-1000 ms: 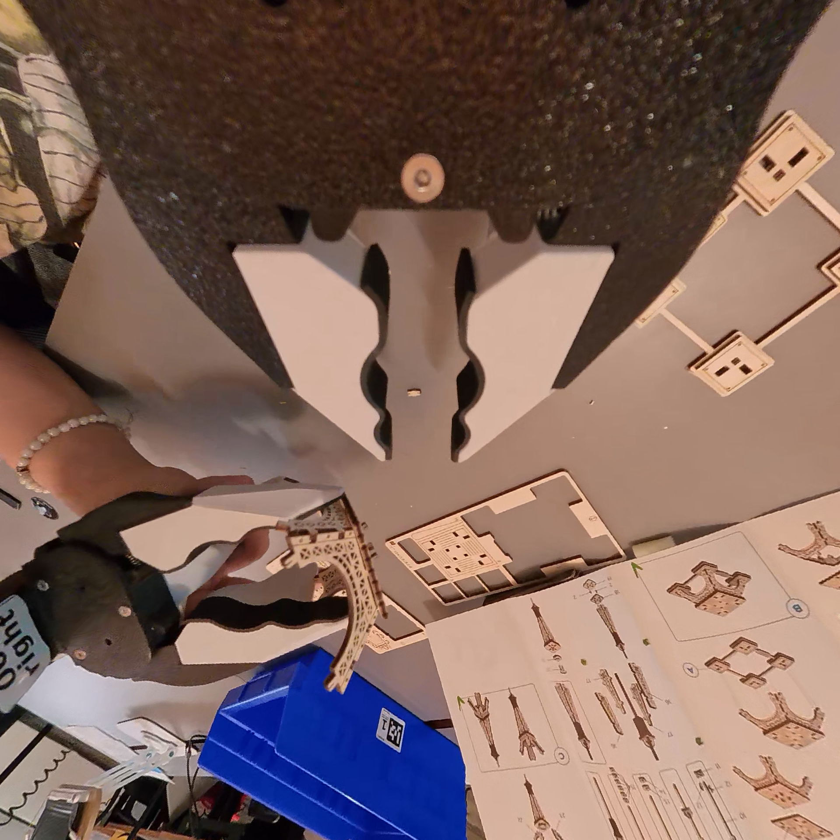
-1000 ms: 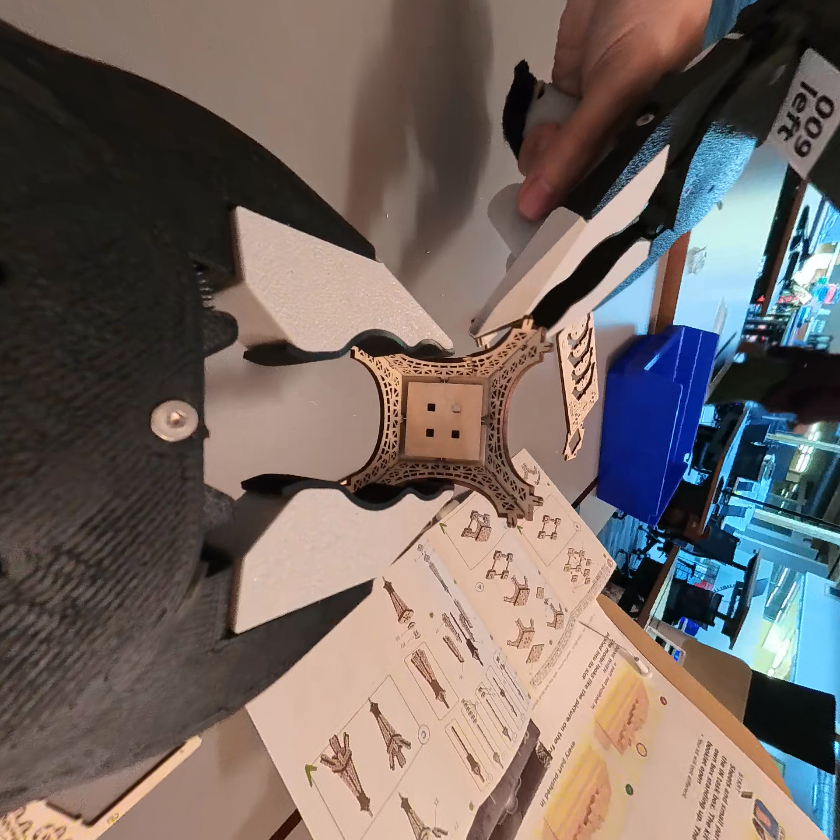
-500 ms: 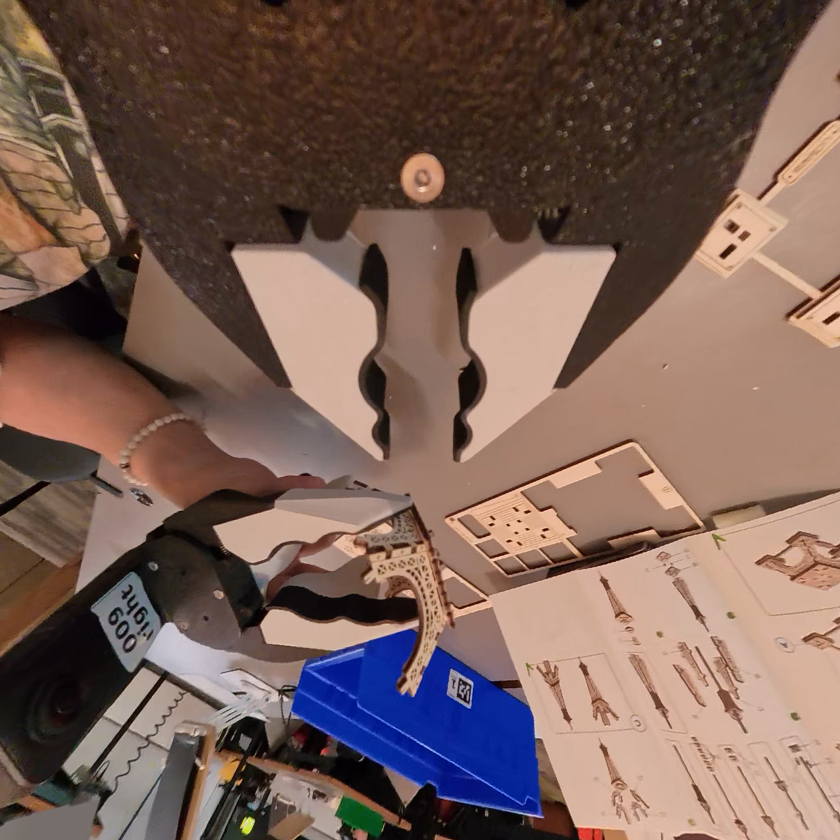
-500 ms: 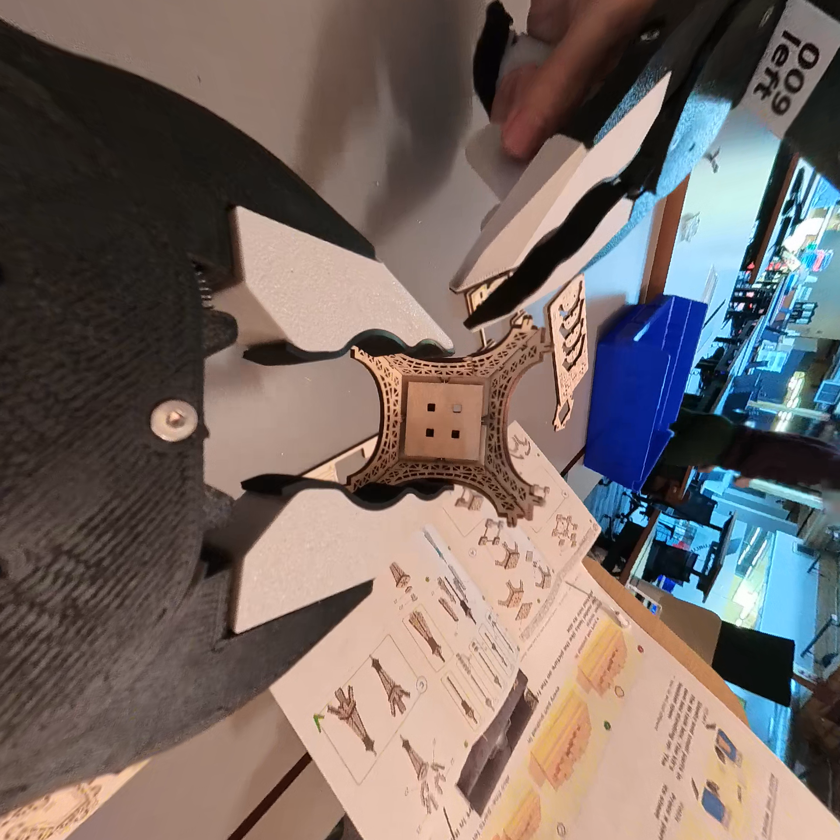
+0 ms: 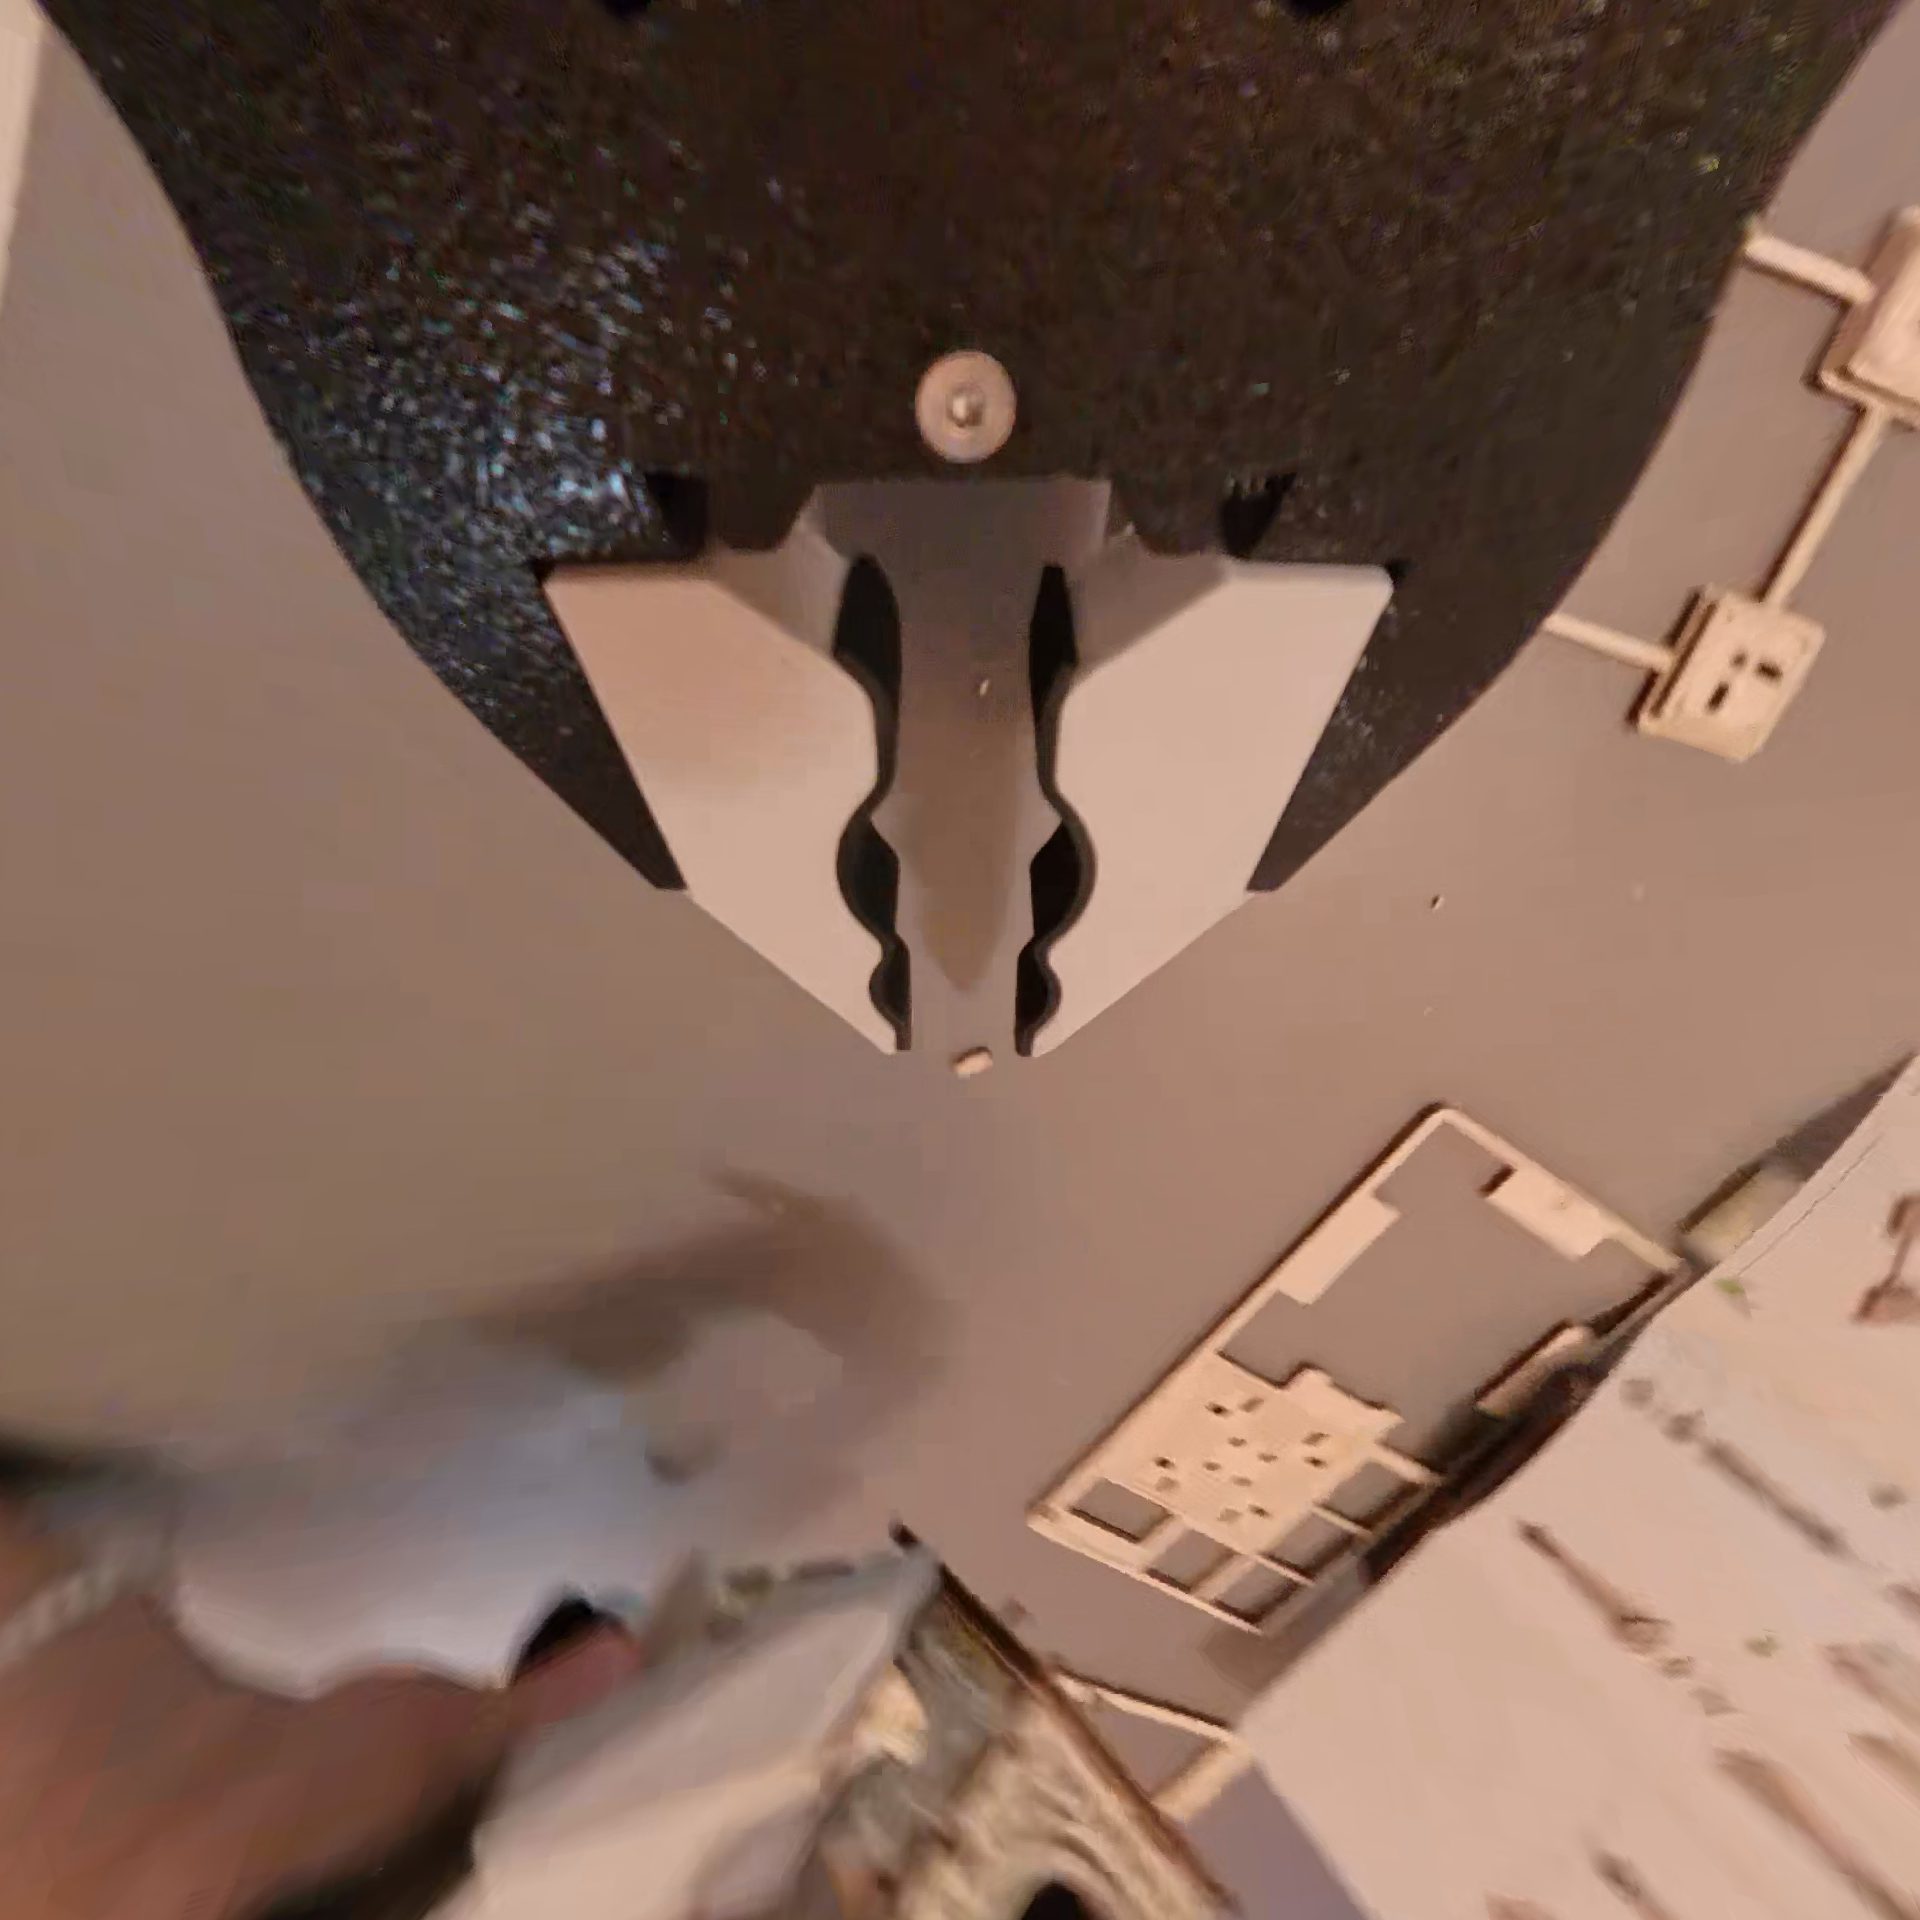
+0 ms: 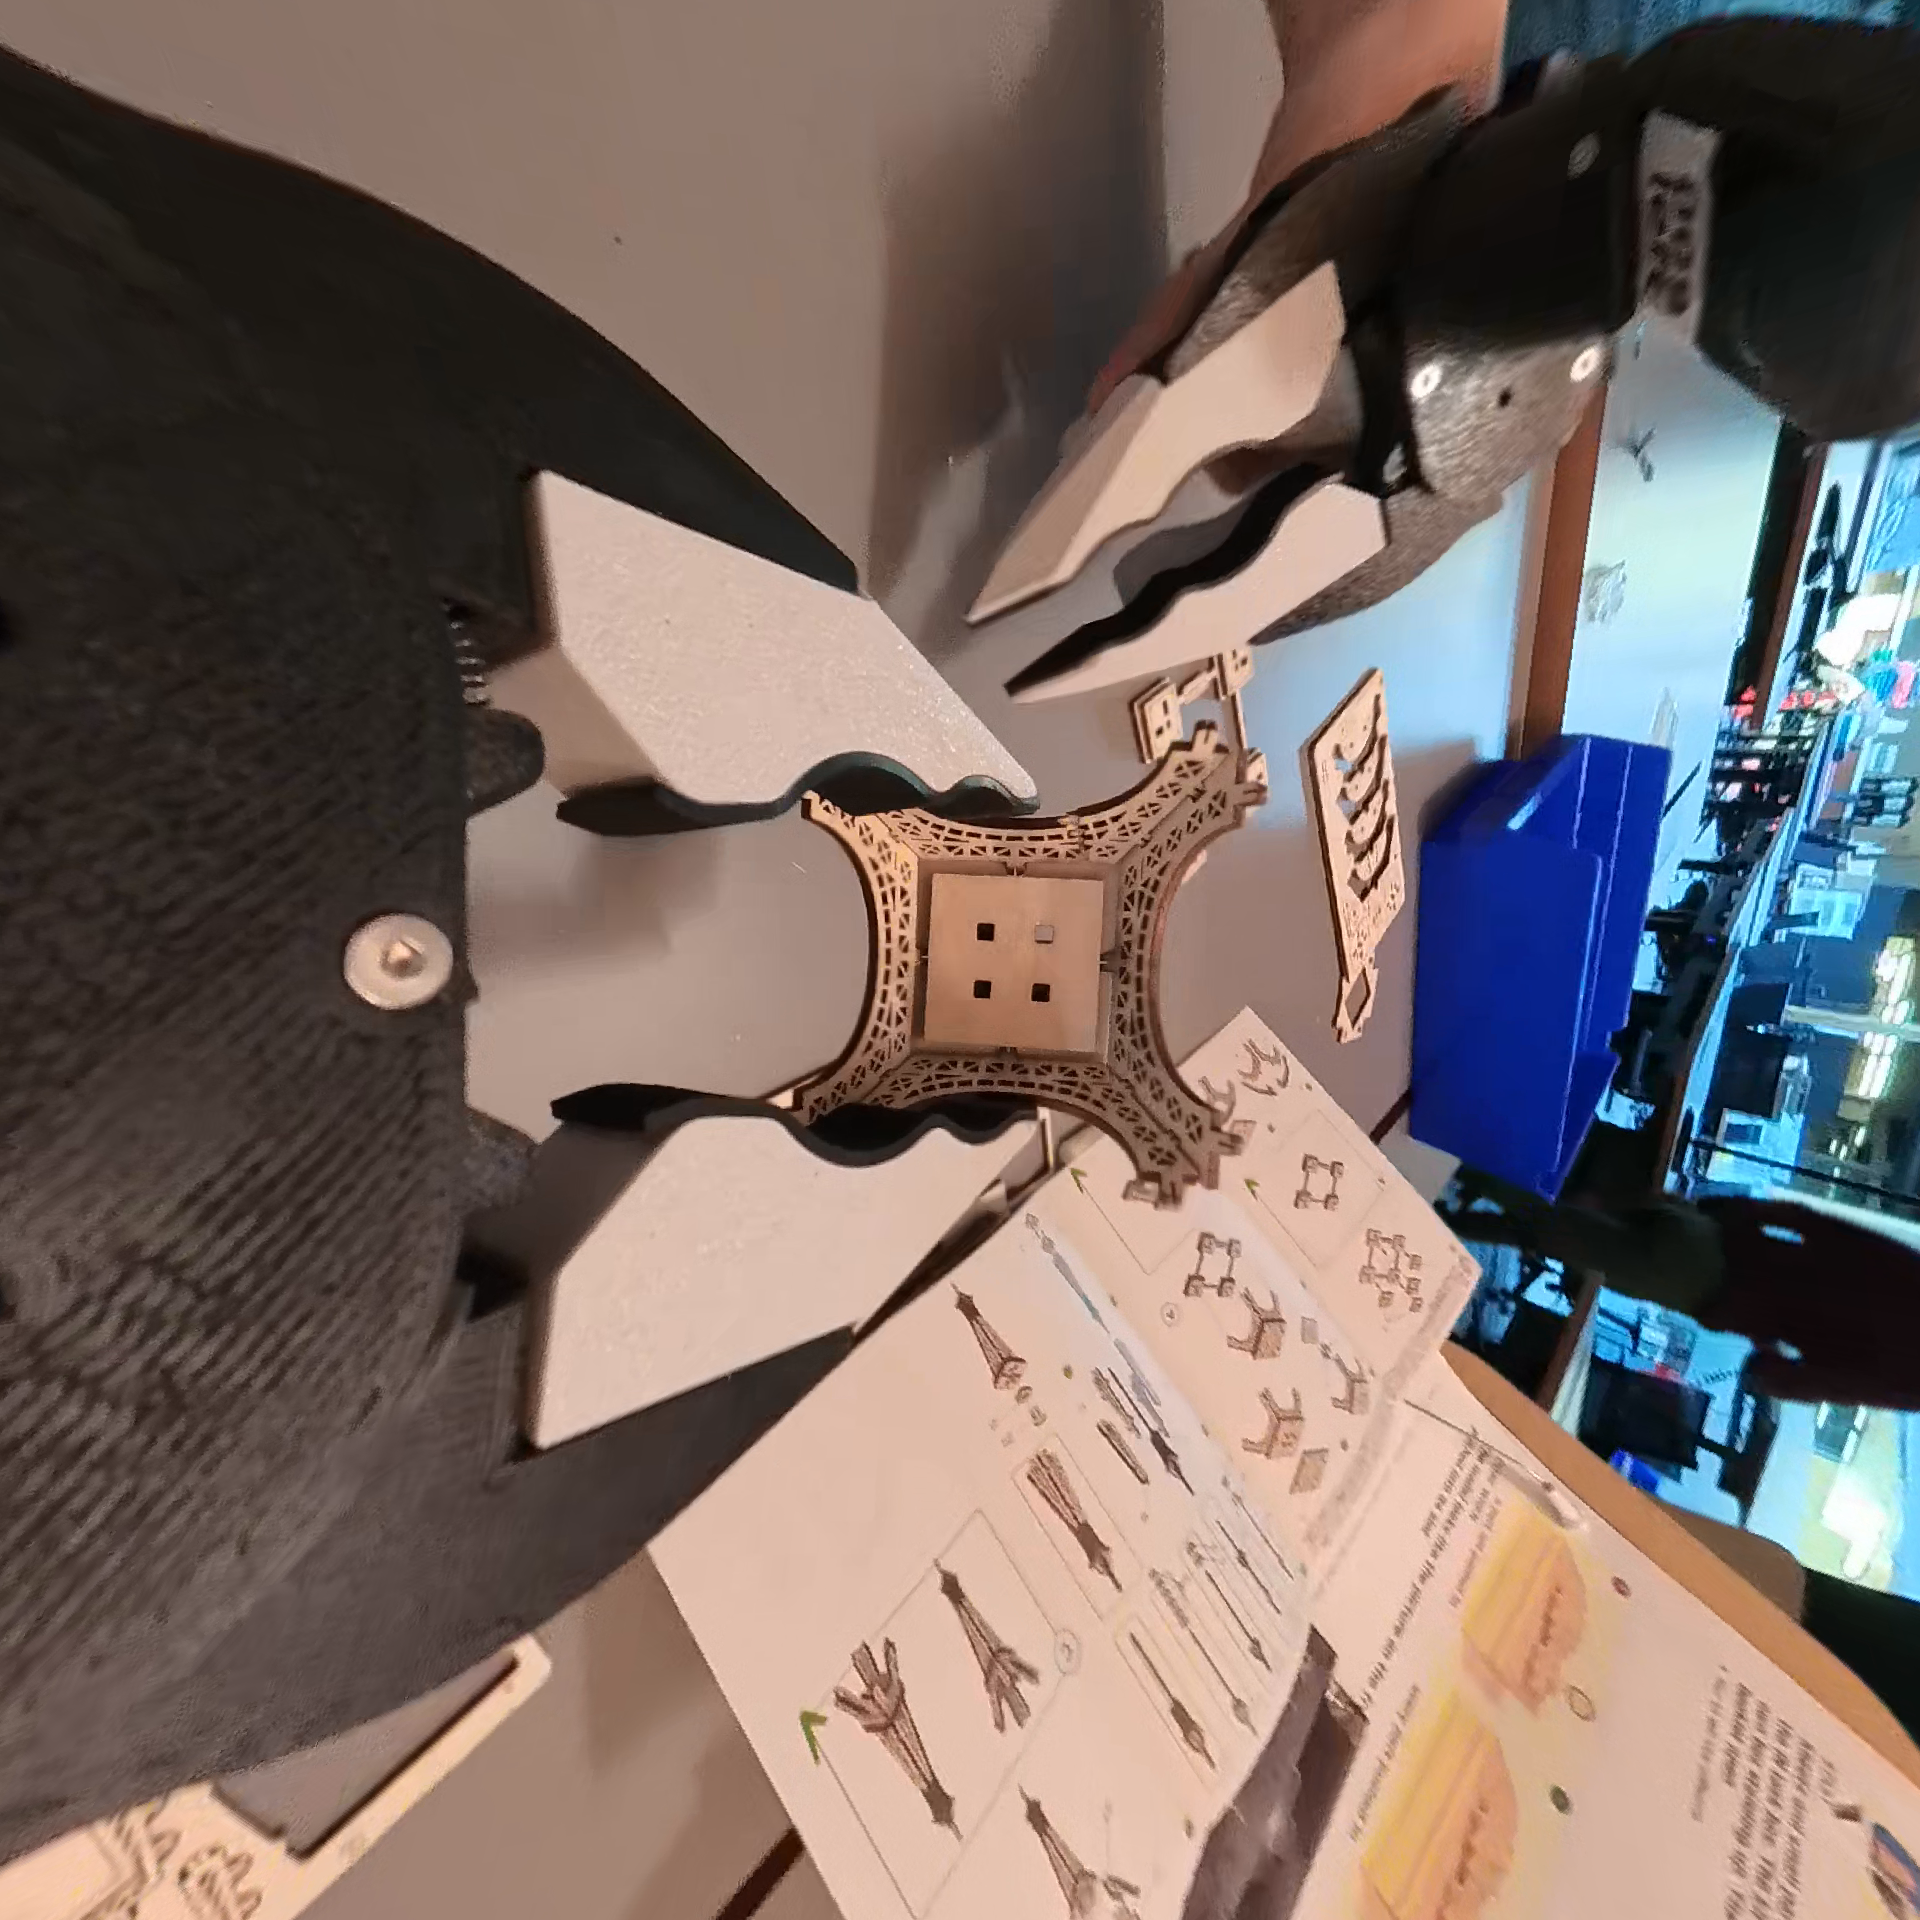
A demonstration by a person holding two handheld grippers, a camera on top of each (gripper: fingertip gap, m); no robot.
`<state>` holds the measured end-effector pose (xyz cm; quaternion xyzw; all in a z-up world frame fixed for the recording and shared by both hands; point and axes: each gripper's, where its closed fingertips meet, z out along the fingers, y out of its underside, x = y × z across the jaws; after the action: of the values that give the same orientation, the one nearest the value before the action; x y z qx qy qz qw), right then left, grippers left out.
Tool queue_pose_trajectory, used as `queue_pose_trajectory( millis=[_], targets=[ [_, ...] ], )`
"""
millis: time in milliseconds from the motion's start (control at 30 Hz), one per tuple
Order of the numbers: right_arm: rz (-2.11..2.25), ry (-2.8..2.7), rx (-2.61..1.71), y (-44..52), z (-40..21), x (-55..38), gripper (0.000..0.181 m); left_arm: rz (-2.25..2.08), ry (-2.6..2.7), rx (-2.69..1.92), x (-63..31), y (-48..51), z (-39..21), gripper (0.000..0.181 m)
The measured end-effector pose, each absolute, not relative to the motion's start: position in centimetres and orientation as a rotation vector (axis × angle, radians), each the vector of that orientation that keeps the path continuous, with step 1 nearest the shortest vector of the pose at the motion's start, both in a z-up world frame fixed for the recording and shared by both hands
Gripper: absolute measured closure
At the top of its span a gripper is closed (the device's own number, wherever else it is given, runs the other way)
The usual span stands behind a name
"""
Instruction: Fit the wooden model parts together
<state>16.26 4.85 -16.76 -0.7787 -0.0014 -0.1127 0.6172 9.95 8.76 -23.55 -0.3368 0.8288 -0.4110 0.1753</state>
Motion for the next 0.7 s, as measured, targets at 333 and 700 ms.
queue_pose_trajectory(
  millis=[333, 700],
  targets=[
    [0.268, 0.019, -1.655, 3.6, -15.7, 13.8, 0.129, -1.12, 2.647, -0.354, 10.4, 8.3, -25.9, 0.161],
    [0.658, 0.122, -1.374, 2.3, -13.0, 13.7, 0.129, -1.218, 2.768, -0.385, 11.0, 7.6, -26.2, 0.181]
  ],
)
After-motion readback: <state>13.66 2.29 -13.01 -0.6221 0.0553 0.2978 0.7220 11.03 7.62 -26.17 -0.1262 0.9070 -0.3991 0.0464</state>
